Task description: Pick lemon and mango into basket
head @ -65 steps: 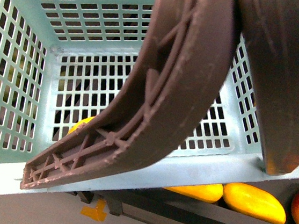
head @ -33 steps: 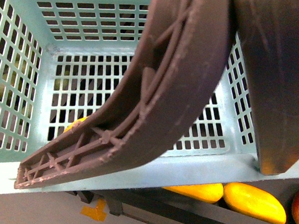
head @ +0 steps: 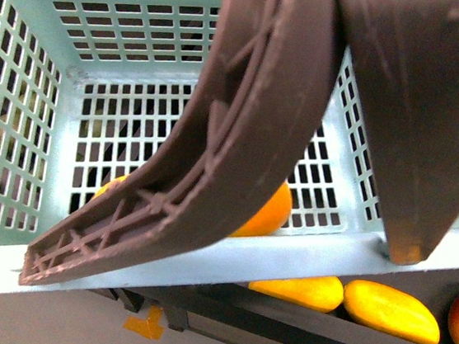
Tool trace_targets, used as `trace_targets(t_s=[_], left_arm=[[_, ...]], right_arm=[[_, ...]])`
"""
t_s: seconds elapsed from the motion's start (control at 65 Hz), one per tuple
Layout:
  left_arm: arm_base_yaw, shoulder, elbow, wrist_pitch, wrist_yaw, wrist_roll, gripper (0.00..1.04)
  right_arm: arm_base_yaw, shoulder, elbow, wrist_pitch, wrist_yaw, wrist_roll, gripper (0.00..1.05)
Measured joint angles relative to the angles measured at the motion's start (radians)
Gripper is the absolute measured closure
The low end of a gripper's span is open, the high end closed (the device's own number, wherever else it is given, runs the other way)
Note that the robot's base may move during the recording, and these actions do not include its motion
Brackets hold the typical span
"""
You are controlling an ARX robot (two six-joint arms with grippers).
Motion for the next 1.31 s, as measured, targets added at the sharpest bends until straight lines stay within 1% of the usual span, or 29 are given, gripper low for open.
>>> trace_targets(t_s=[0.046,0.062,0.092,0.108,0.138,0.169,0.185,0.261,0.338,0.415,0.461,0.538,0.584,0.83,0.846,0.892,0.923,1.015,1.307], left_arm=[[0.0,0.0,0.0,0.0,0.0,0.0,0.9],[0.0,0.0,0.0,0.0,0.001,0.0,0.9],[0.0,0.0,0.0,0.0,0.001,0.0,0.9],[-0.001,0.0,0.0,0.0,0.001,0.0,0.9],[-0.002,0.0,0.0,0.0,0.003,0.0,0.9],[-0.003,0.0,0.0,0.0,0.004,0.0,0.9],[-0.003,0.0,0.0,0.0,0.005,-0.002,0.9],[-0.003,0.0,0.0,0.0,0.01,-0.005,0.9],[-0.003,0.0,0.0,0.0,0.005,-0.007,0.9],[-0.003,0.0,0.0,0.0,0.0,-0.004,0.9],[-0.003,0.0,0.0,0.0,0.0,-0.001,0.9],[-0.003,0.0,0.0,0.0,0.001,-0.001,0.9],[-0.003,0.0,0.0,0.0,0.003,-0.002,0.9],[-0.003,0.0,0.0,0.0,0.003,-0.003,0.9],[-0.003,0.0,0.0,0.0,0.004,-0.004,0.9],[-0.003,0.0,0.0,0.0,0.005,-0.004,0.9],[-0.003,0.0,0.0,0.0,0.005,-0.004,0.9],[-0.003,0.0,0.0,0.0,0.004,-0.004,0.9],[-0.003,0.0,0.0,0.0,0.002,-0.003,0.9]], right_arm=[[-0.022,-0.03,-0.047,0.107,-0.06,-0.064,0.17],[-0.033,-0.049,-0.083,0.178,-0.095,-0.095,0.21],[-0.043,-0.067,-0.119,0.241,-0.122,-0.144,0.24],[-0.053,-0.082,-0.154,0.296,-0.145,-0.18,0.28],[-0.065,-0.103,-0.203,0.36,-0.173,-0.225,0.33],[-0.074,-0.116,-0.233,0.392,-0.186,-0.248,0.36],[-0.084,-0.128,-0.261,0.415,-0.196,-0.266,0.4],[-0.113,-0.161,-0.335,0.45,-0.22,-0.306,0.5],[-0.146,-0.198,-0.407,0.469,-0.25,-0.333,0.64],[-0.167,-0.23,-0.451,0.48,-0.275,-0.341,0.75],[-0.185,-0.259,-0.484,0.488,-0.292,-0.345,0.84],[-0.206,-0.29,-0.52,0.493,-0.309,-0.351,0.94],[-0.222,-0.314,-0.547,0.495,-0.323,-0.355,1.03],[-0.284,-0.43,-0.653,0.489,-0.384,-0.36,1.03],[-0.289,-0.435,-0.657,0.486,-0.393,-0.36,1.03],[-0.333,-0.459,-0.671,0.476,-0.459,-0.36,1.03],[-0.355,-0.473,-0.679,0.472,-0.473,-0.36,1.03],[-0.38,-0.507,-0.699,0.459,-0.474,-0.36,1.03],[-0.382,-0.609,-0.743,0.401,-0.48,-0.36,1.03]])
